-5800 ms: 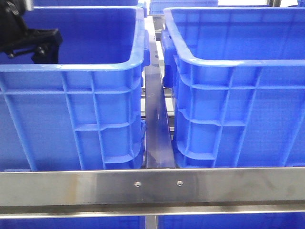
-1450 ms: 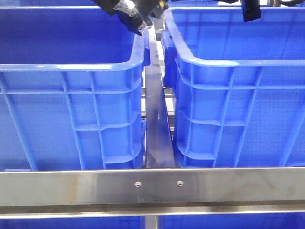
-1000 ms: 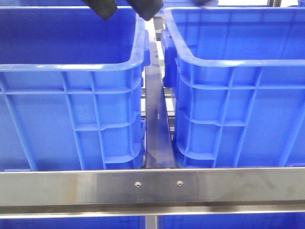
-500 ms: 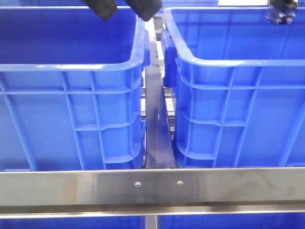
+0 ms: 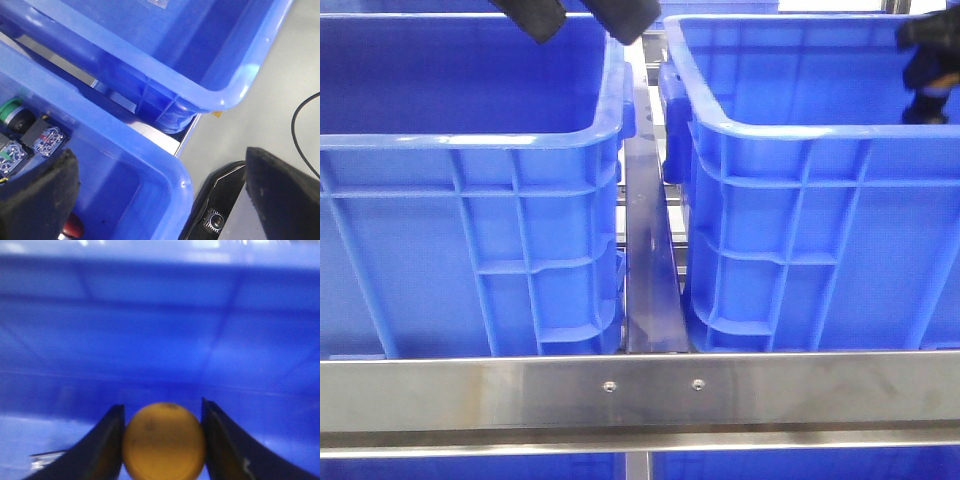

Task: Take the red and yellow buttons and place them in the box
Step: 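Carry the yellow button with the right gripper into the bin and release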

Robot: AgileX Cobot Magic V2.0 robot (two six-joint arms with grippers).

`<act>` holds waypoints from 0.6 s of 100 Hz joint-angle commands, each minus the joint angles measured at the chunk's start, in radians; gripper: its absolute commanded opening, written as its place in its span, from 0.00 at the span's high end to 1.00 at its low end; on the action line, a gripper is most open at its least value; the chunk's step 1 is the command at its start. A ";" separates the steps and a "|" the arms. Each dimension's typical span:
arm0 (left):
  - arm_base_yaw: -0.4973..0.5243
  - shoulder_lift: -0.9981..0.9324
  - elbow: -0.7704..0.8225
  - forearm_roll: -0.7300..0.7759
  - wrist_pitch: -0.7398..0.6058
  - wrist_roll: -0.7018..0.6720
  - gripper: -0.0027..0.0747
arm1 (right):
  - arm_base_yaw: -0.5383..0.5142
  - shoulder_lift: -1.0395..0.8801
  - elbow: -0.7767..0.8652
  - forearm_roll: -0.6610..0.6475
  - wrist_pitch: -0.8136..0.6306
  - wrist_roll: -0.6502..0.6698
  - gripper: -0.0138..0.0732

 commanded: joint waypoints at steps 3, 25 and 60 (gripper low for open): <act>-0.008 -0.036 -0.029 -0.021 -0.047 -0.010 0.17 | -0.008 -0.017 -0.038 0.020 -0.088 -0.011 0.61; -0.008 -0.036 -0.029 -0.021 -0.047 -0.010 0.17 | -0.008 0.007 -0.038 0.021 -0.094 -0.011 0.61; -0.008 -0.036 -0.029 -0.021 -0.047 -0.010 0.17 | -0.008 0.007 -0.066 0.087 -0.097 -0.010 0.61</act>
